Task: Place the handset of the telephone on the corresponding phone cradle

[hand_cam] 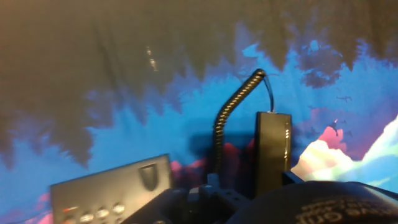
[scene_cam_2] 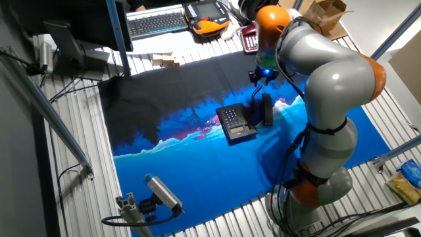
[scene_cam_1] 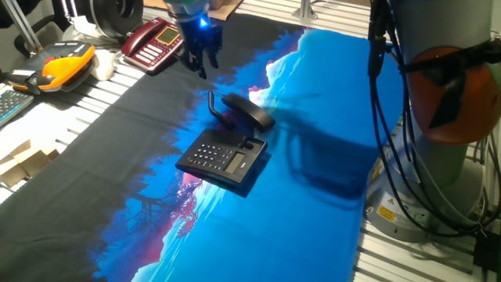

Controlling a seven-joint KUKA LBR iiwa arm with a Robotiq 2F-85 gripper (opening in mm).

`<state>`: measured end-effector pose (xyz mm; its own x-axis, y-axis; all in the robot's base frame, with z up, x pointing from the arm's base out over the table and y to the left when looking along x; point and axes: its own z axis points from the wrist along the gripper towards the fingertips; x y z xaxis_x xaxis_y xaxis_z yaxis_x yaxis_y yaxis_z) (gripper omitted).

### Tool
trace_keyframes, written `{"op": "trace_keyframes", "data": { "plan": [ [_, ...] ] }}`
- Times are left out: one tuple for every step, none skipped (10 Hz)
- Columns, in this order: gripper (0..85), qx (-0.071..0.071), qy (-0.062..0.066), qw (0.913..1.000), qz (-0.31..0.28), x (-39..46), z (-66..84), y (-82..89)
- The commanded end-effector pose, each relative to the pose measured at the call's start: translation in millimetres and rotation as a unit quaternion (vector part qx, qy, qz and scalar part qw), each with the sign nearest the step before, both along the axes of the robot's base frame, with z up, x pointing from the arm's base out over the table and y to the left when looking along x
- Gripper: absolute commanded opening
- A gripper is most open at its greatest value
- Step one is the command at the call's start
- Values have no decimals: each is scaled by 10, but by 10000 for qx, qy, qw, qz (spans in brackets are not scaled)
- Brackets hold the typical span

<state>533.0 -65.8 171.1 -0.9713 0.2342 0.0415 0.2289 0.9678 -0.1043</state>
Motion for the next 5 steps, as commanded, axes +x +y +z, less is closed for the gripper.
{"op": "trace_keyframes", "data": {
  "plan": [
    [510, 28, 3, 10000, 27, -25, -133, -253],
    [510, 82, -4, 10000, 24, -73, -245, -346],
    [510, 89, -39, 9999, -30, -130, -356, -418],
    [510, 97, -38, 9998, -160, -175, -435, -450],
    [510, 116, -57, 9997, -215, -231, -518, -491]
  ]
}}
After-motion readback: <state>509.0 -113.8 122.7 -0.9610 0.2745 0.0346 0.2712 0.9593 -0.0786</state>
